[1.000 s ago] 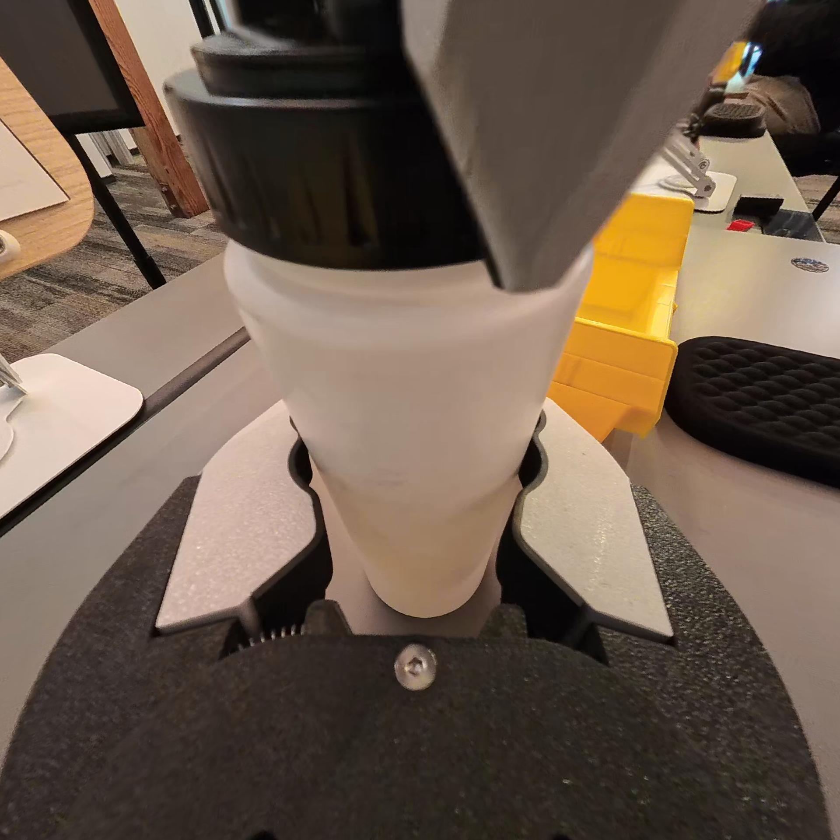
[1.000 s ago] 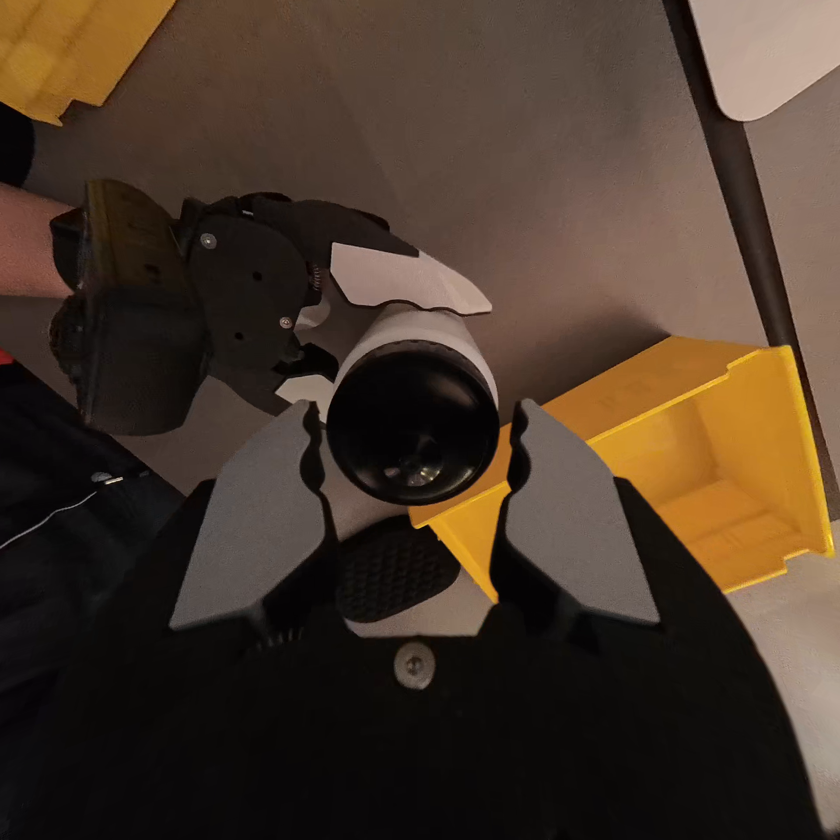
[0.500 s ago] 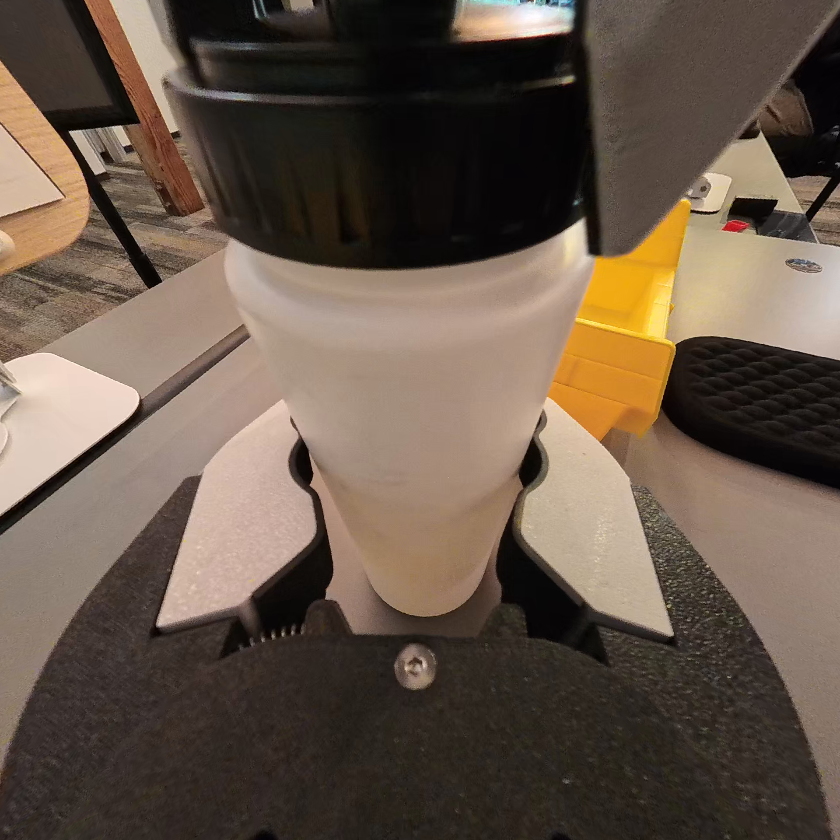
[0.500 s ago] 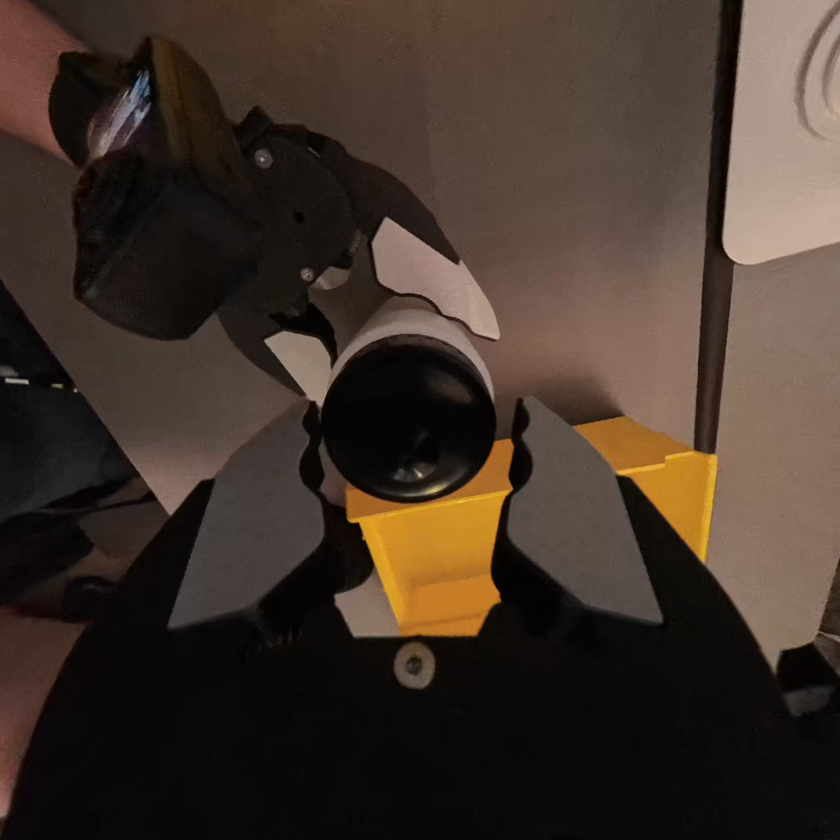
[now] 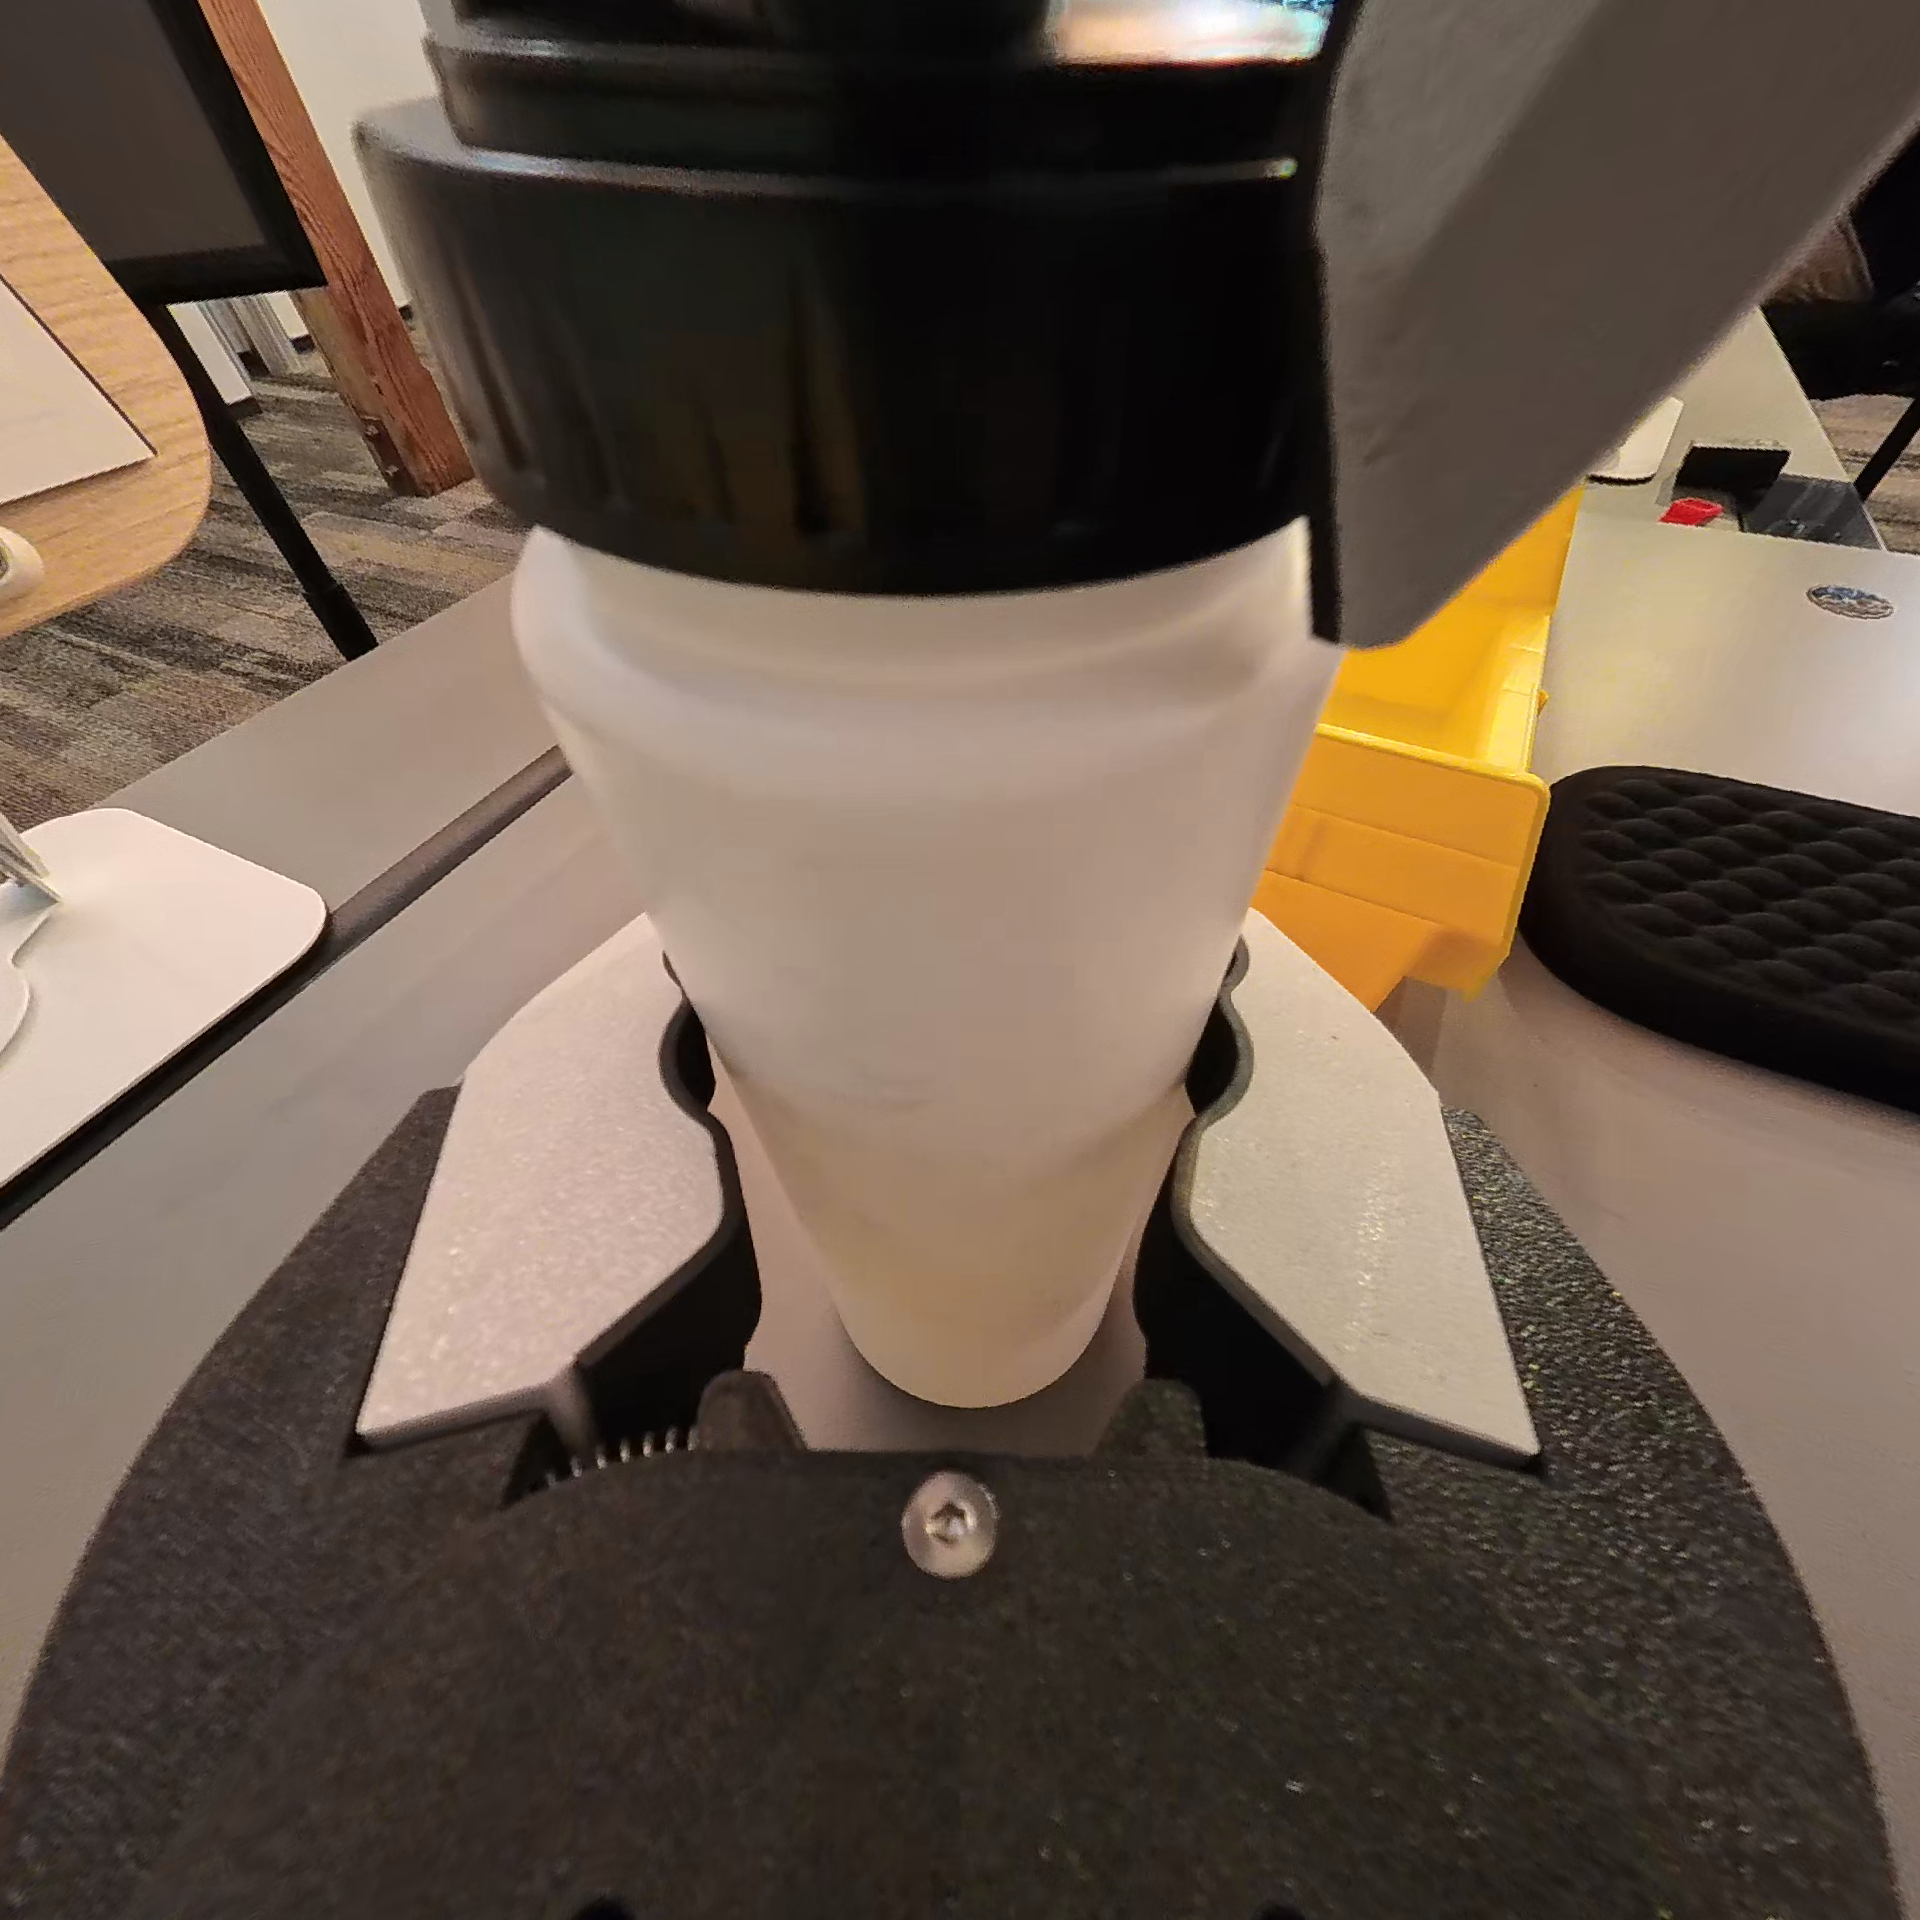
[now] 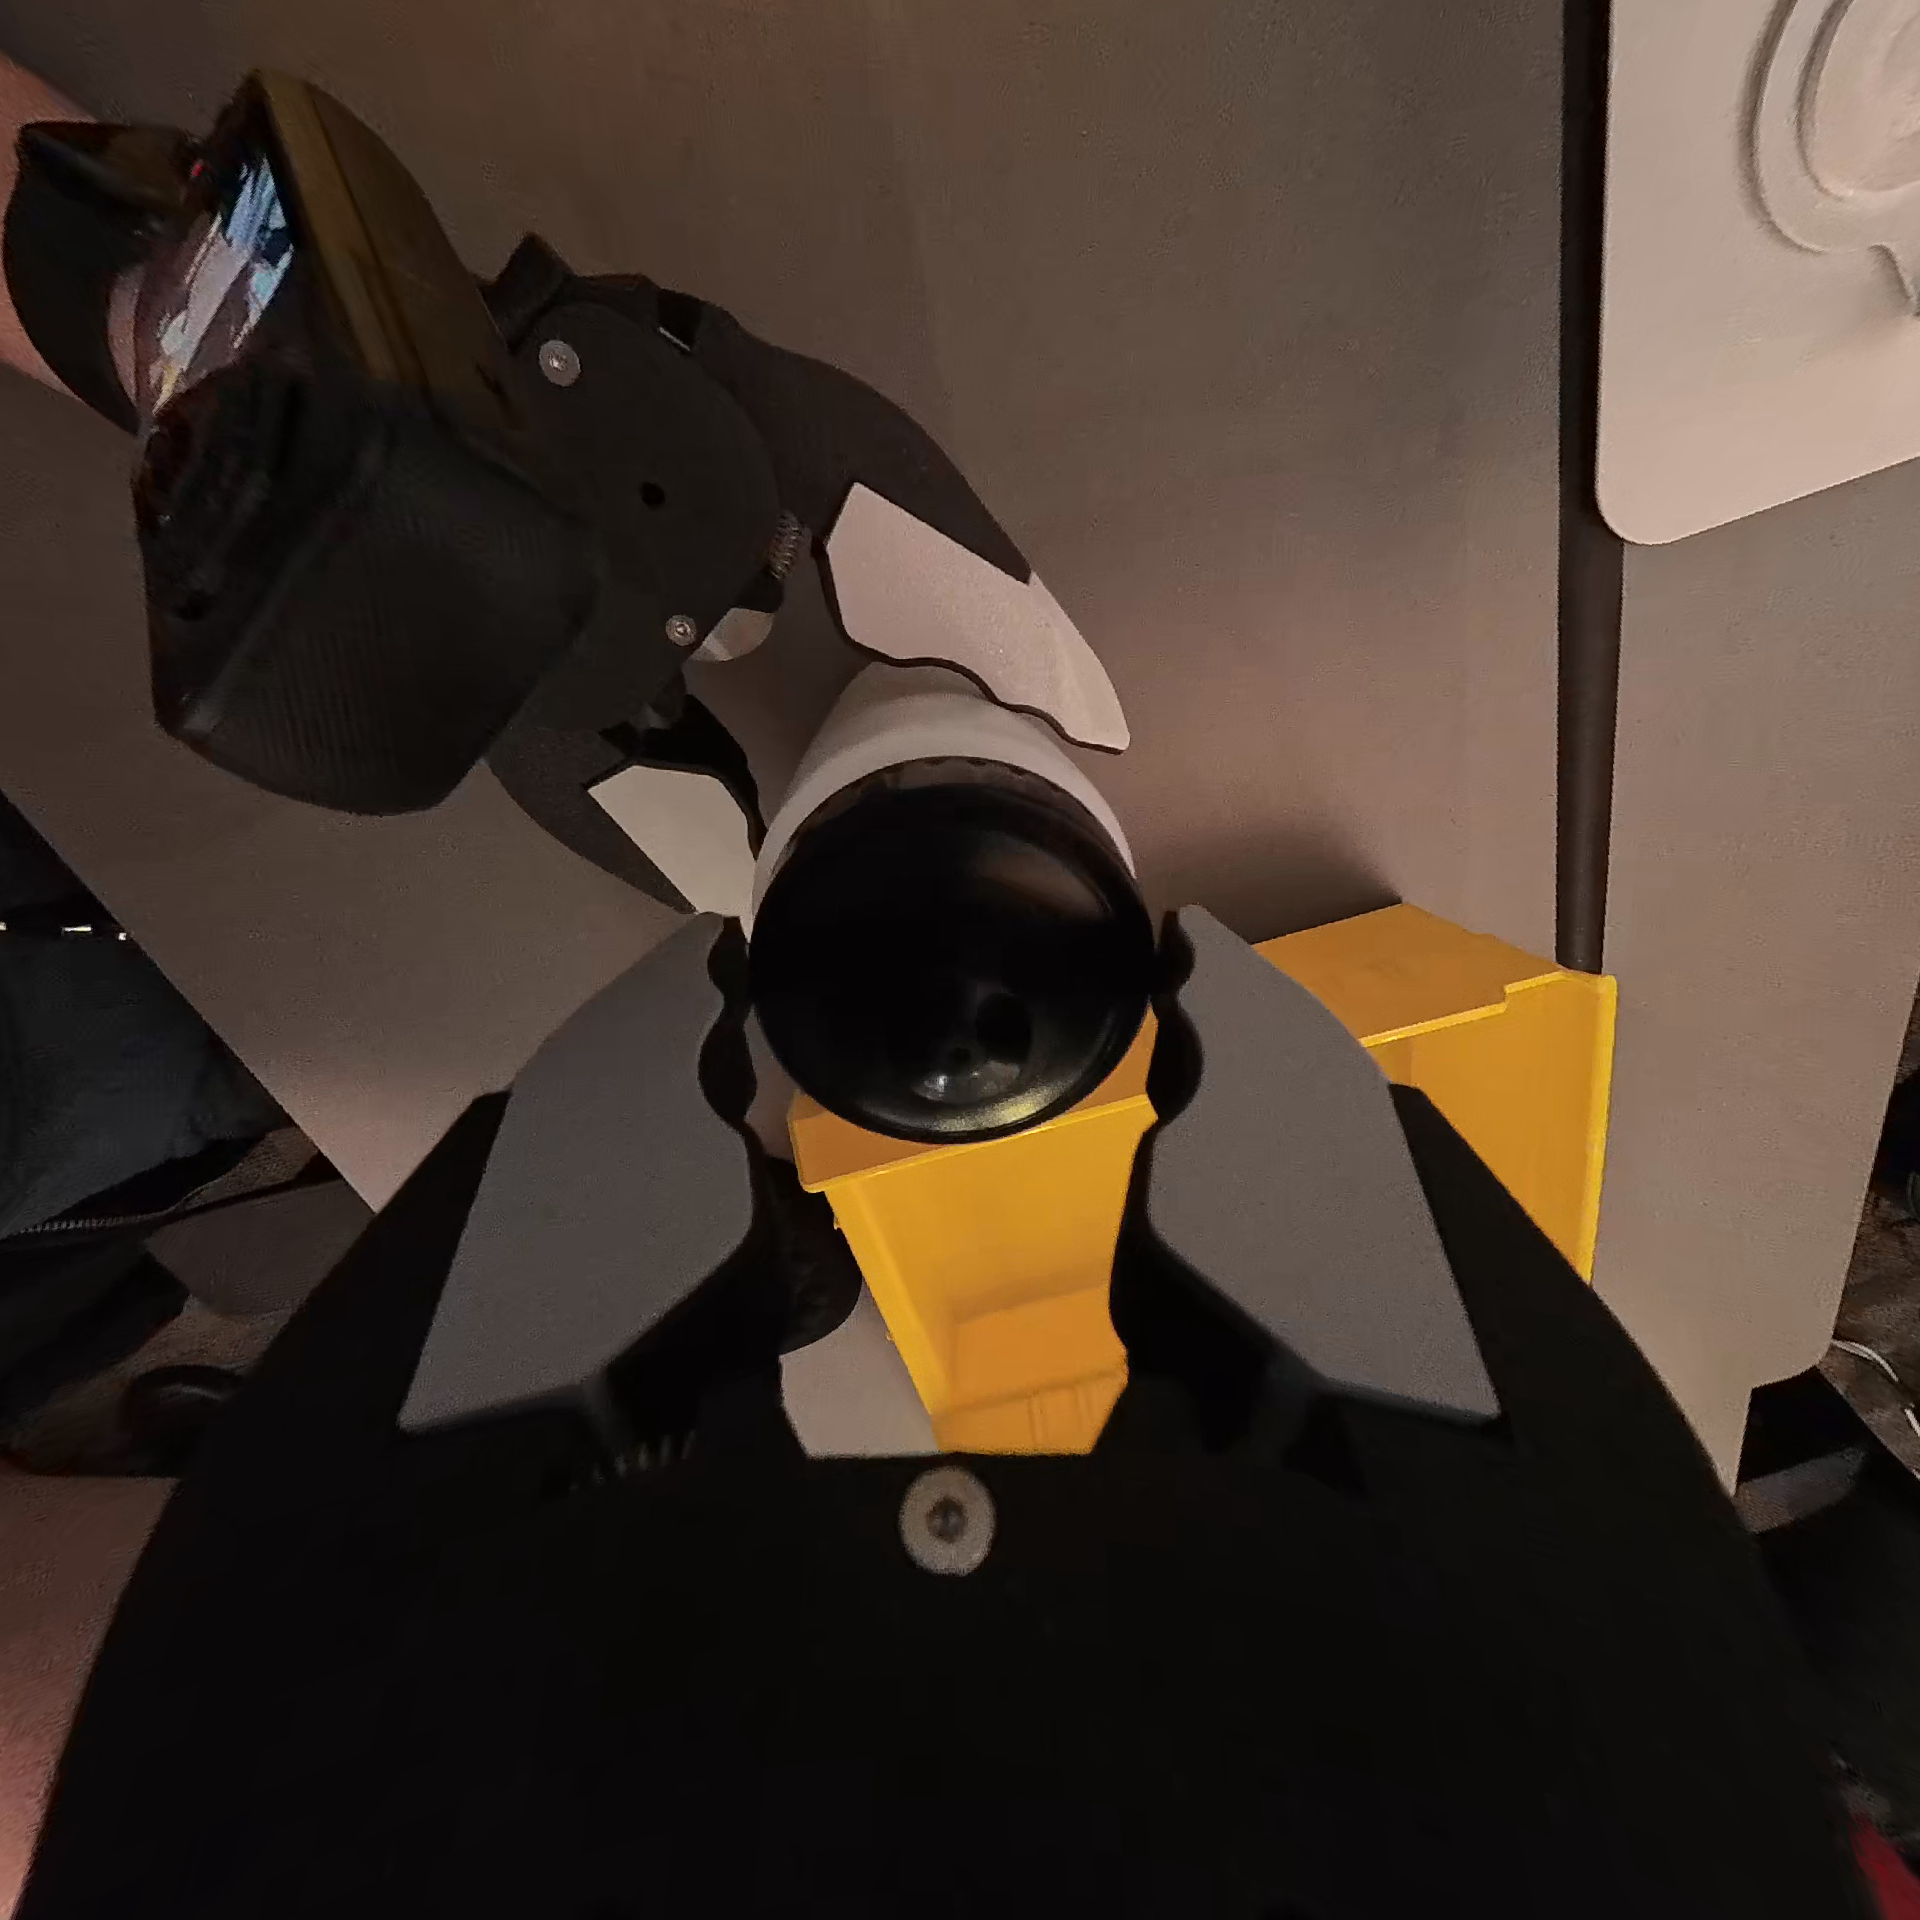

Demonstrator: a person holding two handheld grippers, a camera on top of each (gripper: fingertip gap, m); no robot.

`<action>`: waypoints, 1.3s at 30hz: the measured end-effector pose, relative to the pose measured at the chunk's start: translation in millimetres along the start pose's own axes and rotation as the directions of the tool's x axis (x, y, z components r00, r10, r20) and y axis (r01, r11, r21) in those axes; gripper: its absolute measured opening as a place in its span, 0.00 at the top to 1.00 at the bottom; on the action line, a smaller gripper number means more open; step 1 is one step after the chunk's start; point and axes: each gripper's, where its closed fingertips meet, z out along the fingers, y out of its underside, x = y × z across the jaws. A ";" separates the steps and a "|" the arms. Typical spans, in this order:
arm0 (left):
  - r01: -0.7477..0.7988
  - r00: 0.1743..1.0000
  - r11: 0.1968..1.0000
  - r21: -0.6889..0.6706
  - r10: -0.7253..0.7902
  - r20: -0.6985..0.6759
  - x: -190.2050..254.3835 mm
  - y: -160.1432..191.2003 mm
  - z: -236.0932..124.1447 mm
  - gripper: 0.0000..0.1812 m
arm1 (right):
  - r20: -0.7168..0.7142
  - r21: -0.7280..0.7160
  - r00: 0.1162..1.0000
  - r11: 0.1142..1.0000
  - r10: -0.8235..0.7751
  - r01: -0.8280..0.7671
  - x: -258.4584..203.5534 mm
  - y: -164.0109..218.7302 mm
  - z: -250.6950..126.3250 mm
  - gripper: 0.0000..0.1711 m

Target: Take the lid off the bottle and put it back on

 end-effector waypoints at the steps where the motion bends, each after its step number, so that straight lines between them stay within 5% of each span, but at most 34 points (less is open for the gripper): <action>1: 0.000 1.000 1.000 0.000 0.000 0.000 0.0 0.0 0.1 0.49 | 0.000 -0.002 1.000 1.000 -0.003 0.003 0.0 -0.1 -0.1 0.56; 7: 0.000 1.000 1.000 -0.002 0.000 -0.001 0.1 0.1 0.1 0.49 | 0.012 0.027 1.000 1.000 -0.006 0.006 -0.1 -0.4 0.1 0.55; 12: 0.001 1.000 1.000 -0.001 -0.001 0.002 0.1 0.0 0.1 0.49 | -0.020 0.051 0.946 0.945 0.324 -0.323 -1.6 -2.8 -7.0 0.53; 16: 0.001 1.000 1.000 -0.004 -0.001 0.003 0.1 0.2 -0.2 0.49 | -0.101 0.012 0.915 0.920 0.391 -0.392 4.7 2.5 -8.1 0.55; 20: 0.001 1.000 1.000 -0.003 -0.001 -0.003 0.8 0.0 0.1 0.49 | -0.058 -0.055 0.966 0.965 0.252 -0.256 0.2 4.6 -7.1 0.58; 27: 0.004 1.000 1.000 -0.001 -0.004 -0.009 0.7 0.0 -0.2 0.49 | 0.038 -0.046 0.964 0.963 -0.265 0.267 0.4 4.7 -7.5 0.58; 32: 0.016 1.000 1.000 0.002 -0.016 -0.010 -1.2 -0.2 -0.9 0.49 | 0.019 -0.055 0.999 0.998 0.038 -0.037 7.6 7.6 -8.7 0.51; 39: 0.000 1.000 1.000 -0.003 0.000 -0.005 1.7 0.3 -0.2 0.49 | -0.001 -0.073 0.931 0.928 0.365 -0.365 1.9 3.4 -0.3 0.52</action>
